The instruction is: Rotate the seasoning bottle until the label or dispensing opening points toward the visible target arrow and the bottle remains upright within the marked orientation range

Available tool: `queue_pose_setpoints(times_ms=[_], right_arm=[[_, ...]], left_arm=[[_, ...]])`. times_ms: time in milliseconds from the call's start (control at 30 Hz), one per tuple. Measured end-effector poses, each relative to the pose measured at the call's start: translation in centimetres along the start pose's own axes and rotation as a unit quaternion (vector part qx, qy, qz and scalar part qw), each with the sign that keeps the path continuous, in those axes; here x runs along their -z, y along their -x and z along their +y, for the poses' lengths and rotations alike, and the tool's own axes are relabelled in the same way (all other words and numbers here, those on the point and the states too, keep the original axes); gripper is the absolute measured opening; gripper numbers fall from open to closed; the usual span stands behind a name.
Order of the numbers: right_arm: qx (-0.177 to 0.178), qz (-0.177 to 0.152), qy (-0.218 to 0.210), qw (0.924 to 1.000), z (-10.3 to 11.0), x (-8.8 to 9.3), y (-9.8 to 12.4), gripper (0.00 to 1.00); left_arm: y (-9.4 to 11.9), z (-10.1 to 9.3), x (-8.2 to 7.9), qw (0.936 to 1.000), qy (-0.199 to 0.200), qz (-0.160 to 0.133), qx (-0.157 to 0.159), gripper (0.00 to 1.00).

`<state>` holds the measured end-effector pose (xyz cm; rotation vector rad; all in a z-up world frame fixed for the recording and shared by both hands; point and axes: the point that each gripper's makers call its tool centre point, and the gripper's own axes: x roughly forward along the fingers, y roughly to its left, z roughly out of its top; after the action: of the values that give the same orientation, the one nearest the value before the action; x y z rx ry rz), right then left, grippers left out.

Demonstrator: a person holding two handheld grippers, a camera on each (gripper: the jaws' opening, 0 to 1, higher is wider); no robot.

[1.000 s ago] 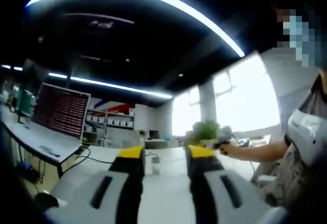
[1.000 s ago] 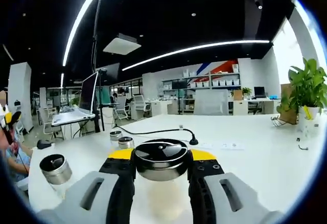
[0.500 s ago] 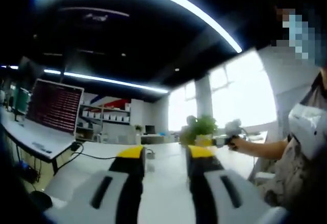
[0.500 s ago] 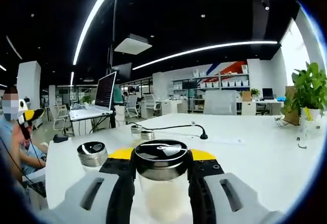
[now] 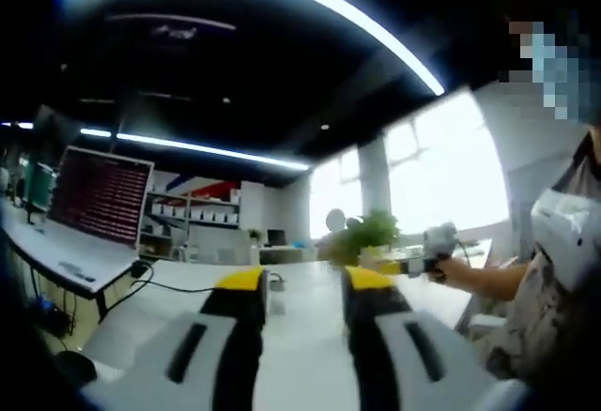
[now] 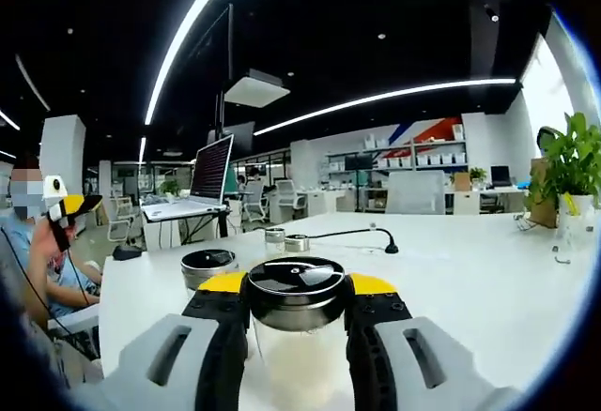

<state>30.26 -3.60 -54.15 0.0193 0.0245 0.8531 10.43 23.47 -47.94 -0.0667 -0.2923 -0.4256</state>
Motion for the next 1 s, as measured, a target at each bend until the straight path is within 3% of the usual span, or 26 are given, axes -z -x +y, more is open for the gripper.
queue_pose_setpoints(times_ms=[200, 733, 1000], right_arm=[[0.007, 0.014, 0.014, 0.9998, 0.4, 1.5, -0.1, 0.38], [-0.033, -0.01, -0.011, 0.9993, 0.0, 1.7, -0.9, 0.39], [-0.04, -0.023, -0.021, 0.9987, 0.3, 1.4, -0.6, 0.4]], left_arm=[[0.2, 0.3, -0.1, 1.0, 0.001, -0.002, -0.003, 0.34], [0.1, 0.3, -0.3, 0.9999, -0.01, 0.005, -0.003, 0.34], [-0.7, -0.8, 0.2, 0.9997, -0.01, 0.014, 0.017, 0.34]])
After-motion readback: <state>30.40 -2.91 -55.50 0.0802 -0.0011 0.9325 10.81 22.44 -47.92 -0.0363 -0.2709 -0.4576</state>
